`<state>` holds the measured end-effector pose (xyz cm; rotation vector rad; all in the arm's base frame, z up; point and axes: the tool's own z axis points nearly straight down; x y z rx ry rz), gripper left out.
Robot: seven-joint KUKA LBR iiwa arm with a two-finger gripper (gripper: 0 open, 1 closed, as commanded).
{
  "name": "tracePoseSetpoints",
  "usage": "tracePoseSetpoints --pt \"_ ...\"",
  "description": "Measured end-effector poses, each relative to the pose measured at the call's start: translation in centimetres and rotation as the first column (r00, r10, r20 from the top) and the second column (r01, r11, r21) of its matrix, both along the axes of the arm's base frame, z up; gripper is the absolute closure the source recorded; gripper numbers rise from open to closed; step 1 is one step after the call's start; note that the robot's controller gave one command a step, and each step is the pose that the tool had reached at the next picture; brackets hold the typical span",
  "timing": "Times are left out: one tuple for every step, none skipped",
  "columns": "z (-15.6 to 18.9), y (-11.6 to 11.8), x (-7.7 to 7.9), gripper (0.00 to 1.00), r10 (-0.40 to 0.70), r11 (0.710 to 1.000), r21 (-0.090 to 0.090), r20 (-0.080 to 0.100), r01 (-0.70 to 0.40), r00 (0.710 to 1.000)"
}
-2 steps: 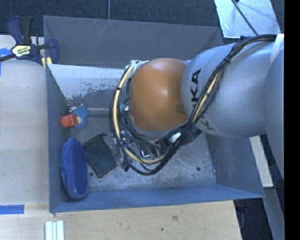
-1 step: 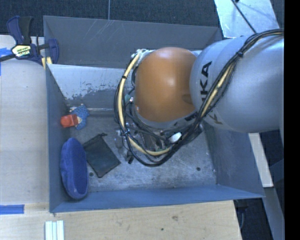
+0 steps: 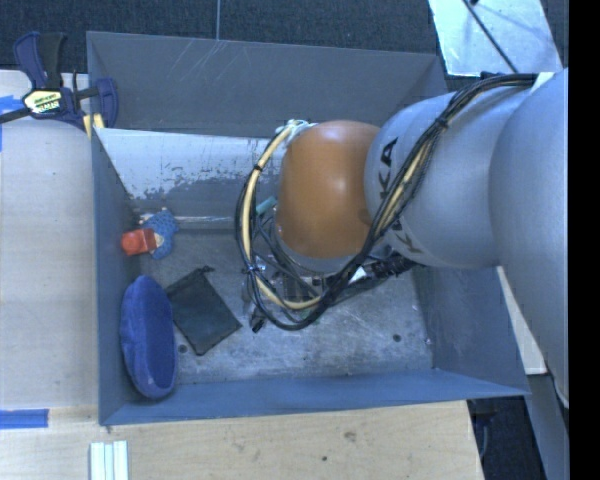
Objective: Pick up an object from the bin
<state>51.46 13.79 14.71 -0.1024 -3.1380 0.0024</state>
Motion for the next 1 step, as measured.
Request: tracePoseSetpoints --pt "0.17 0.06 0.08 0.0 0.0 1.0 0.001 0.003 0.0 1.0"
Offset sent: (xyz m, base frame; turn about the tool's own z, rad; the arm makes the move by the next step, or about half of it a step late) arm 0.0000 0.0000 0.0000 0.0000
